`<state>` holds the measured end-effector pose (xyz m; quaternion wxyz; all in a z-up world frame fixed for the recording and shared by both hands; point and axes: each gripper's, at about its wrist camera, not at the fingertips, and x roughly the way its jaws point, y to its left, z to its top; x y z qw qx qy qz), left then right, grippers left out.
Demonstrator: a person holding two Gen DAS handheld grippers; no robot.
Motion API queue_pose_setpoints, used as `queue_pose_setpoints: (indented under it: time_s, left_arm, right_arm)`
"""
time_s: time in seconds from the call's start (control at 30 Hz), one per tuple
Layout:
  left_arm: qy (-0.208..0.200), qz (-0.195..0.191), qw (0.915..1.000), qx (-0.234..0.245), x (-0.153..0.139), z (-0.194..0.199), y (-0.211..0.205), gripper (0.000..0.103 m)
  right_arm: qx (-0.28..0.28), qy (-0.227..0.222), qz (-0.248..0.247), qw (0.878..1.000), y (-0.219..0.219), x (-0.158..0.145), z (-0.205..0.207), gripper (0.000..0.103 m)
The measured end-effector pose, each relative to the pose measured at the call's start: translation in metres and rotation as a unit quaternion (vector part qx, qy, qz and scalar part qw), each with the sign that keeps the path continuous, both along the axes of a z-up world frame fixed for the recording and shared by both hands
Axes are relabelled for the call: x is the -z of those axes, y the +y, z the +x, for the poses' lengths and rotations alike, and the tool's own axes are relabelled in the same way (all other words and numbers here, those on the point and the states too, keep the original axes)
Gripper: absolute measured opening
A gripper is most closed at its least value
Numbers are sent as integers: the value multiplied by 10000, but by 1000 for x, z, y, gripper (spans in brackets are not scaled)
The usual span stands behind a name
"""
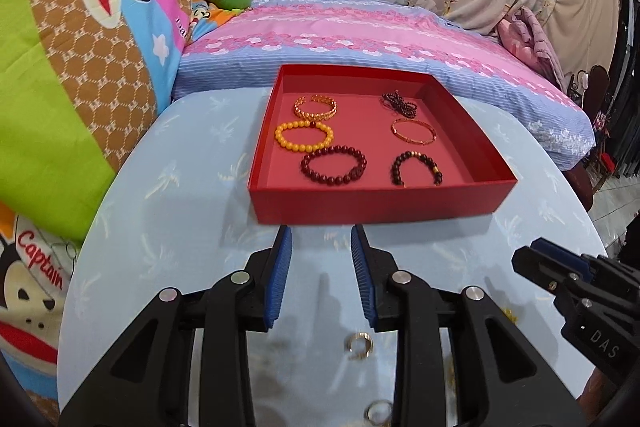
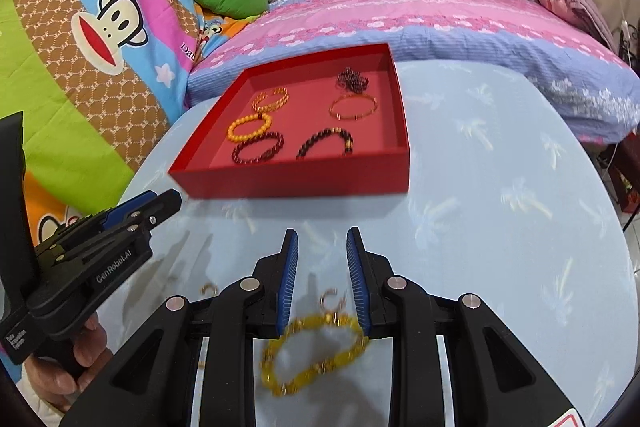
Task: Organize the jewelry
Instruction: 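Move both tools back to the yellow glass-bead bracelet and gold rings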
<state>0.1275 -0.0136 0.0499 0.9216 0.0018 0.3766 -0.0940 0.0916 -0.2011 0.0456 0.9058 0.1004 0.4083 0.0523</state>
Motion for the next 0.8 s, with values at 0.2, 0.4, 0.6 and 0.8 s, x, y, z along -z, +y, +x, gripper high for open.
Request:
queue_pose_setpoints:
  time_s: [0.2, 0.4, 0.6, 0.8]
  left_arm:
    - [47, 140, 9999, -62, 11, -29, 3, 33]
    - [185, 170, 9996, -150, 23, -48, 5, 33]
    - [254, 181, 9994, -160, 31, -62, 5, 33]
    - [235, 148, 9995, -156, 35, -72, 7, 34]
  right_arm:
    - [70, 226, 16, 9997, -1, 19, -31, 25]
    - [164, 390, 109, 9990, -2, 33, -50, 25]
    - [221, 494, 176, 9984, -1, 42, -61, 25]
    - [234, 508, 209, 9982, 2, 45, -69, 25]
